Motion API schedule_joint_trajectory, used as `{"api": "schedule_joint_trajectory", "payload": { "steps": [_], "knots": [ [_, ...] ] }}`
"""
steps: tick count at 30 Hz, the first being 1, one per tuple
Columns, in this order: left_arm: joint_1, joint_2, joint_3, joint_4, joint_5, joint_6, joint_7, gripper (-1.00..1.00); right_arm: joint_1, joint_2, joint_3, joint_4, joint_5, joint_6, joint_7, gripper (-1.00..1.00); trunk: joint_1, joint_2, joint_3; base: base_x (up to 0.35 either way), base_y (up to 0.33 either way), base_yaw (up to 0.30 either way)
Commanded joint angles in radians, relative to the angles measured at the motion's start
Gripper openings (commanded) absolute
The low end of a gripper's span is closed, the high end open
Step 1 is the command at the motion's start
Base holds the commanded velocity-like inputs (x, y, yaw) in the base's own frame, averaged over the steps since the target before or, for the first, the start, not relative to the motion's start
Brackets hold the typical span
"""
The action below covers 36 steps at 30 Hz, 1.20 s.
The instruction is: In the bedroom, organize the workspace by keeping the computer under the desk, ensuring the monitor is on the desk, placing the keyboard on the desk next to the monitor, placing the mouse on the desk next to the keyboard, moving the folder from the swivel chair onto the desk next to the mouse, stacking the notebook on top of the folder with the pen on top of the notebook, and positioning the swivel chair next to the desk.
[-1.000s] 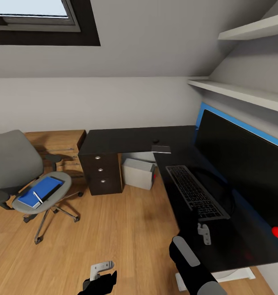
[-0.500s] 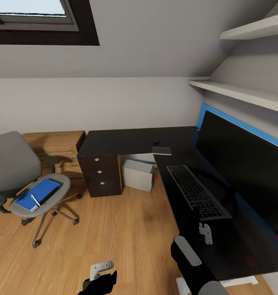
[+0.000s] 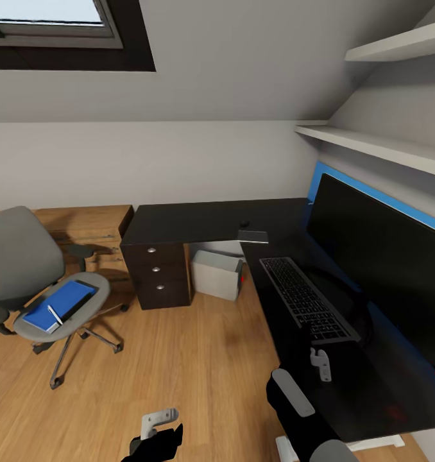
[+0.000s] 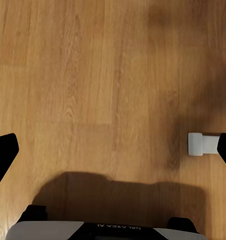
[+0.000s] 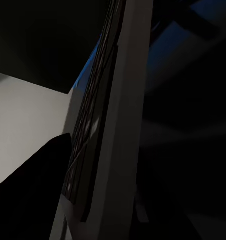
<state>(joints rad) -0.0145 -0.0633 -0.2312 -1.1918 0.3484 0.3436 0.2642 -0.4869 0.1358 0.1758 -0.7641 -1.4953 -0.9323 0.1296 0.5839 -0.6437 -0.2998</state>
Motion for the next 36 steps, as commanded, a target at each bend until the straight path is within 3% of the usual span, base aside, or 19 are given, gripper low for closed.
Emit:
{"api": "schedule_joint_trajectory", "payload": {
  "steps": [1,14,19,36],
  "knots": [
    [-0.001,0.000,-0.002,-0.002,0.010,0.003,0.009,1.00,-0.001,-0.001,0.003,0.000,-0.010,-0.005,0.011,-1.00,0.000,-0.001,-0.001,0.047,0.000,0.000],
    [-0.001,0.000,-0.002,-0.002,0.010,0.003,0.008,1.00,-0.001,0.003,0.006,0.025,-0.002,-0.023,0.012,-1.00,0.000,-0.001,-0.001,0.169,-0.045,0.000],
    [-0.001,0.000,-0.002,-0.002,0.011,0.003,0.008,1.00,-0.001,0.038,0.009,0.058,-0.003,-0.115,0.012,-1.00,0.000,-0.001,-0.001,0.010,-0.005,0.000],
    [-0.001,0.002,0.001,-0.003,0.011,0.004,0.009,1.00,-0.001,0.039,0.013,0.074,-0.007,-0.115,0.010,-1.00,0.000,-0.001,-0.001,0.000,0.000,0.000]
  ]
}}
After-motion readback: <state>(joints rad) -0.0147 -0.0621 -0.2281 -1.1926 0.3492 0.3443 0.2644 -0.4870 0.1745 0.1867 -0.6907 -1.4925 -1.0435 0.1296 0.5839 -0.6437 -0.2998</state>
